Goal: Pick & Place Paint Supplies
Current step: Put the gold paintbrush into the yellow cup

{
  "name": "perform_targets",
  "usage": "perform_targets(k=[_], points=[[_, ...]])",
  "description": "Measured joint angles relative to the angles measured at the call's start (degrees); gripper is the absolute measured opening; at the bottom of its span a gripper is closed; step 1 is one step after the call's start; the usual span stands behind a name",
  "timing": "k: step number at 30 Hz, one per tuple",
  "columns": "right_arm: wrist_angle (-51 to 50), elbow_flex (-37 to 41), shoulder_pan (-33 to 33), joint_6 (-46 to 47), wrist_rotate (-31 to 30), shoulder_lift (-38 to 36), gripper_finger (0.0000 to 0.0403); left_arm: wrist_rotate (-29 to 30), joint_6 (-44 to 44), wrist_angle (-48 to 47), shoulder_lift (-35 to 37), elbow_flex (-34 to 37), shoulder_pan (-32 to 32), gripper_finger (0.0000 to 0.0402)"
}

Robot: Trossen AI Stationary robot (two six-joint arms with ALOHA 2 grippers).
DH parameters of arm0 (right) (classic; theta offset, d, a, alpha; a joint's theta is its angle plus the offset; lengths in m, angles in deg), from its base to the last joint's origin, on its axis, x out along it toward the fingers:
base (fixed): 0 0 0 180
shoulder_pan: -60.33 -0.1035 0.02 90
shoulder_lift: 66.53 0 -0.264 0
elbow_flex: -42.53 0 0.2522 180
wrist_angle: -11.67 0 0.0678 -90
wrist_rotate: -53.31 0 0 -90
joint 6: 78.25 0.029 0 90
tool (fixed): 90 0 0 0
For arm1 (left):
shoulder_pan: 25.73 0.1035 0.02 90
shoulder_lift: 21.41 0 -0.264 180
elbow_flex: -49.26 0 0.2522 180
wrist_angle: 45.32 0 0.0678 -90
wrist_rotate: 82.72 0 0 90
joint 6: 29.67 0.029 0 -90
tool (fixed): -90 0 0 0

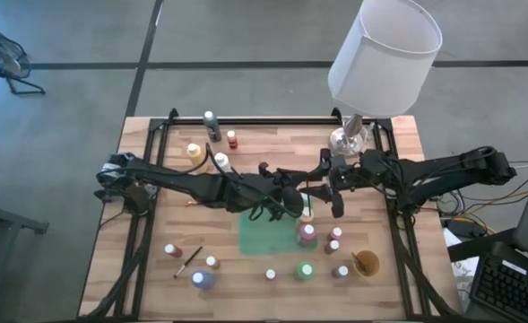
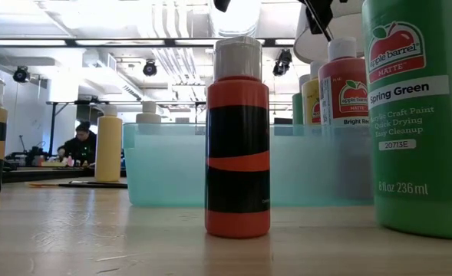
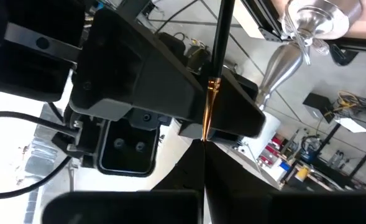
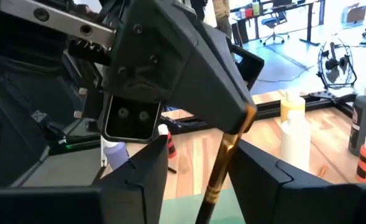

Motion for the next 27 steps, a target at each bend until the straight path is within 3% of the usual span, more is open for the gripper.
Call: perform_targets(k=[14, 21, 27], points=[[-3.76, 0.15, 0.02, -1.20, -0.94, -1.97, 0.0021, 0.43, -0.61, -1.11, 0.07, 0.09, -0.30, 0.0000], [-3.69, 0.15, -0.02, -2.86, -3.02, -1.78, 0.0013, 0.81, -2.56, -1.10, 0.07, 0.09, -0.25, 0.0004], [-5.29, -0.65, -0.04, -3.25, -3.04, -1.88, 0.0013, 0.55, -9.96, -0.89, 0.07, 0.09, -0.25, 0.0038]])
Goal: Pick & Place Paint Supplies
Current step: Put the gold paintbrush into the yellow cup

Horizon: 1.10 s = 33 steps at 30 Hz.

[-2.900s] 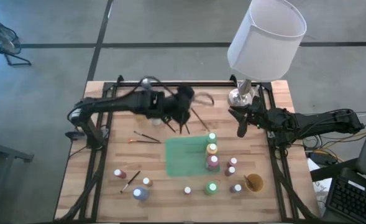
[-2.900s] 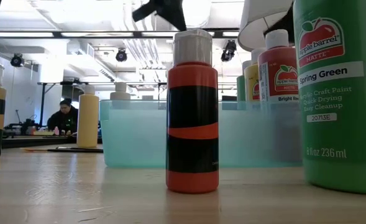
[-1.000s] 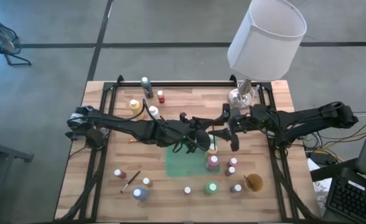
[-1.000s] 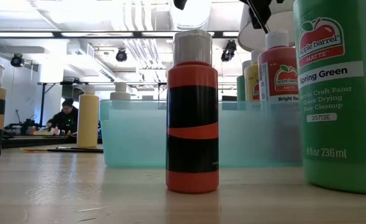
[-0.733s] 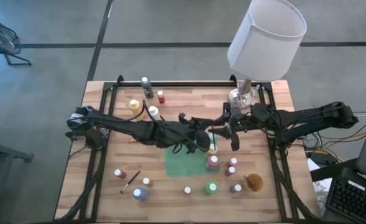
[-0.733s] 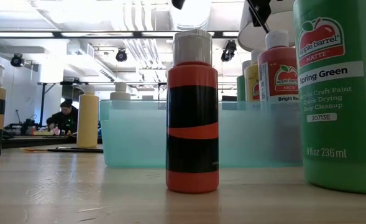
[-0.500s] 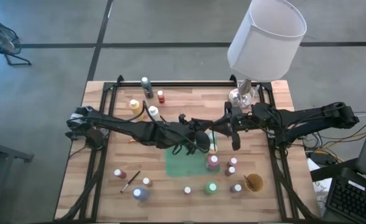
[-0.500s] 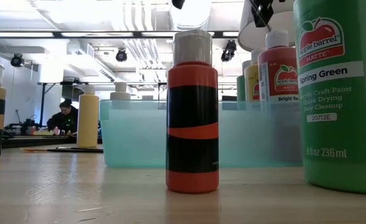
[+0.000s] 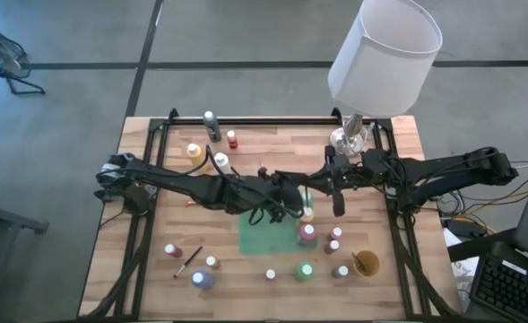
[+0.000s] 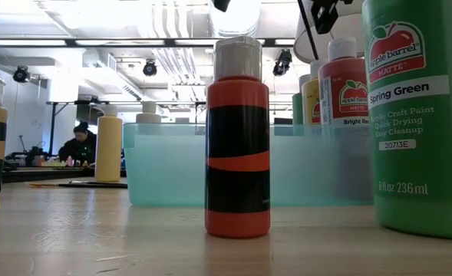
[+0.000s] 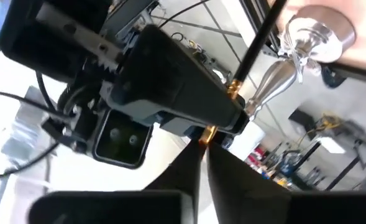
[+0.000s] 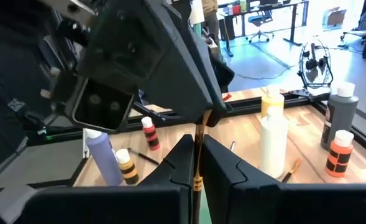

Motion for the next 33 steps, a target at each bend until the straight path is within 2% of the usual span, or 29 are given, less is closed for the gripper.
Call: perform_targets(k=[5, 9, 12, 15, 18, 22, 25, 29, 33], points=[[-6.09, -1.72, -0.07, -0.26, -0.09, -2.00, 0.0012, 3.48, -10.33, -0.52, 0.18, 0.00, -0.07, 0.0088], [-12.08, -3.08, -0.19, -0.25, -0.12, -5.76, 0.0012, 11.37, -25.17, -1.90, 2.33, 0.00, 0.27, 0.0121], [-16.25, -3.35, -1.17, -0.11, -1.80, -8.72, 0.0011, 14.13, -38.89, -8.94, 5.66, 0.00, 1.49, 0.0133], [-18.19, -3.33, -4.18, -0.10, -4.89, -12.03, 0.0011, 10.08, -56.20, -19.86, 9.52, 0.00, 3.63, 0.0134], [-18.86, -2.89, -9.58, -0.42, -10.15, -14.07, 0.0011, 0.08, -72.13, -29.01, 12.93, 0.06, 6.68, 0.0130], [-18.87, -2.89, -19.90, -3.39, -21.24, -14.51, 0.0011, -13.27, -88.36, -30.49, 16.68, 3.36, 10.97, 0.0126], [-18.97, -2.96, -28.41, -6.73, -28.81, -13.09, 0.0011, -18.31, -94.49, -28.12, 18.85, 7.61, 13.29, 0.0126], [-19.25, -2.91, -39.96, -7.79, -41.00, -10.85, 0.0011, -18.78, -96.77, -21.27, 21.13, 14.80, 14.81, 0.0126], [-21.67, -2.95, -51.80, -2.48, -56.92, -10.00, 0.0011, -18.83, -96.41, -13.73, 22.62, 21.37, 14.99, 0.0126]])
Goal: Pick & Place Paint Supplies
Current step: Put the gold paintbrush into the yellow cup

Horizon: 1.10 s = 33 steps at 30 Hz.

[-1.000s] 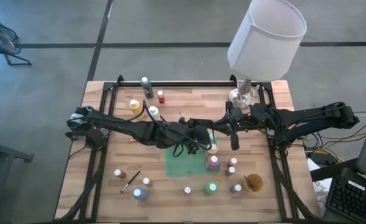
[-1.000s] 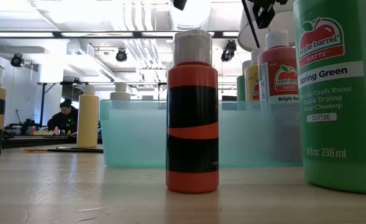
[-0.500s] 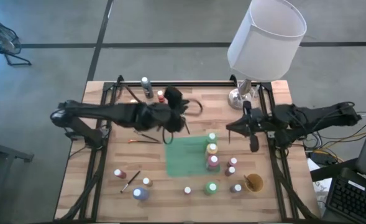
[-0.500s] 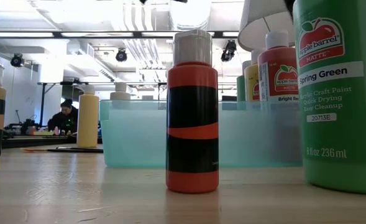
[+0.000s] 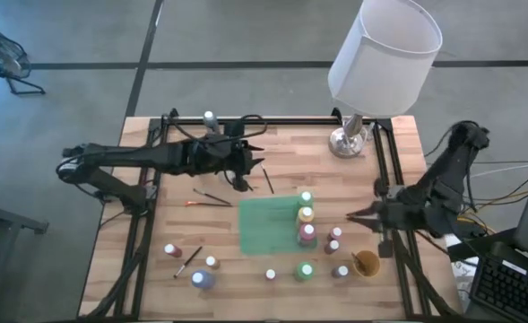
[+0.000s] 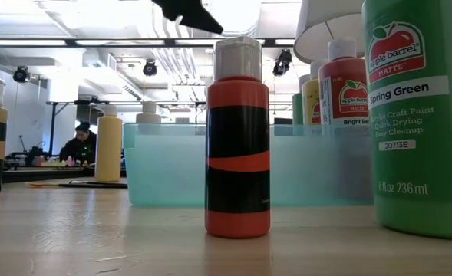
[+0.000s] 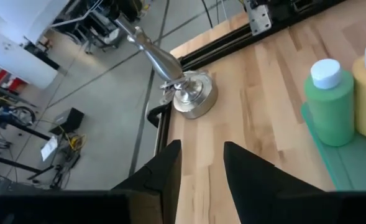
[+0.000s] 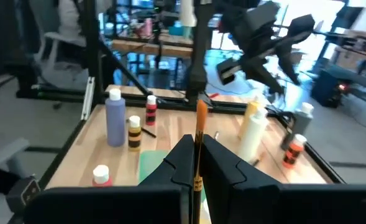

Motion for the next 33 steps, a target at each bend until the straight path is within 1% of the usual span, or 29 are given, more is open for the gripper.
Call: perform_targets(k=[2, 5, 9, 13, 17, 24, 26, 28, 33], points=[[-1.03, -0.04, -5.91, 3.42, -6.03, 0.02, 0.0011, 0.01, 0.03, 3.09, 0.60, 2.22, -0.01, 0.0126], [-1.13, 0.08, -13.29, 7.80, -11.96, 0.01, 0.0011, 0.01, -0.27, 5.34, 1.09, 3.42, 0.00, 0.0126], [-1.66, 0.39, -20.32, 13.52, -17.58, 0.97, 0.0011, 0.01, -1.65, 6.38, 1.09, 3.31, 0.00, 0.0126], [-1.64, 0.41, -24.87, 17.79, -20.55, 2.67, 0.0011, 0.01, -2.82, 6.70, 1.12, 2.70, 0.00, 0.0126], [-1.62, 0.43, -26.89, 21.56, -21.46, 4.97, 0.0011, 0.01, -2.87, 6.54, 1.12, 2.50, 0.00, 0.0126], [-1.75, 0.86, -27.10, 24.93, -21.40, 10.65, 0.0011, 0.01, -3.40, 6.50, 1.12, 2.50, 0.00, 0.0126], [-3.81, 1.32, -27.10, 27.18, -21.20, 12.05, 0.0011, -0.01, -3.98, 6.47, 1.12, 2.50, 0.00, 0.0126], [-7.45, 1.62, -27.10, 32.26, -21.18, 13.06, 0.0011, -0.01, -4.32, 6.48, 1.12, 2.50, 0.00, 0.0126], [-20.29, 2.01, -27.10, 50.32, -21.20, 14.46, 0.0011, -1.03, -5.42, 6.46, 1.12, 2.52, 0.00, 0.0126]])
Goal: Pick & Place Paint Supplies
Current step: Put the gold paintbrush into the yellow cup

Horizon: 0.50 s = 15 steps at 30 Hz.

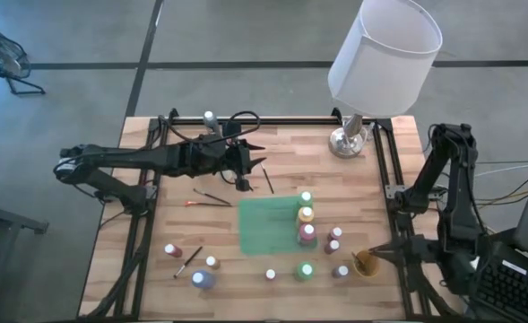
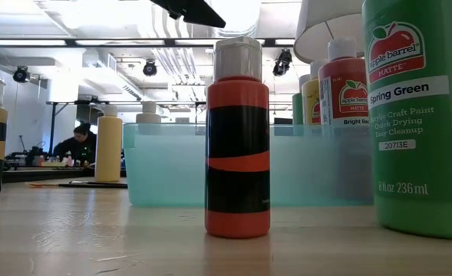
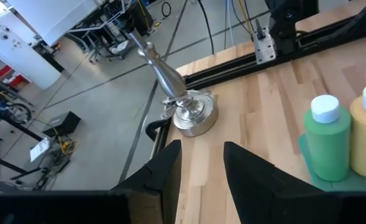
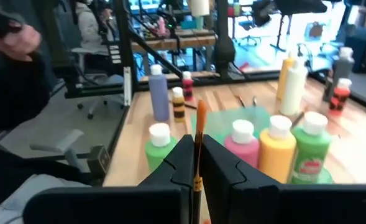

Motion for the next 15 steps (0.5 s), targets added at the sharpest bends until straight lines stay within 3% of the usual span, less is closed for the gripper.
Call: perform_targets(k=[15], points=[[-2.71, 4.59, -0.03, 15.77, 0.17, 4.98, 0.0011, -0.06, -1.83, 0.04, -0.02, 0.04, 0.00, 0.0126]])
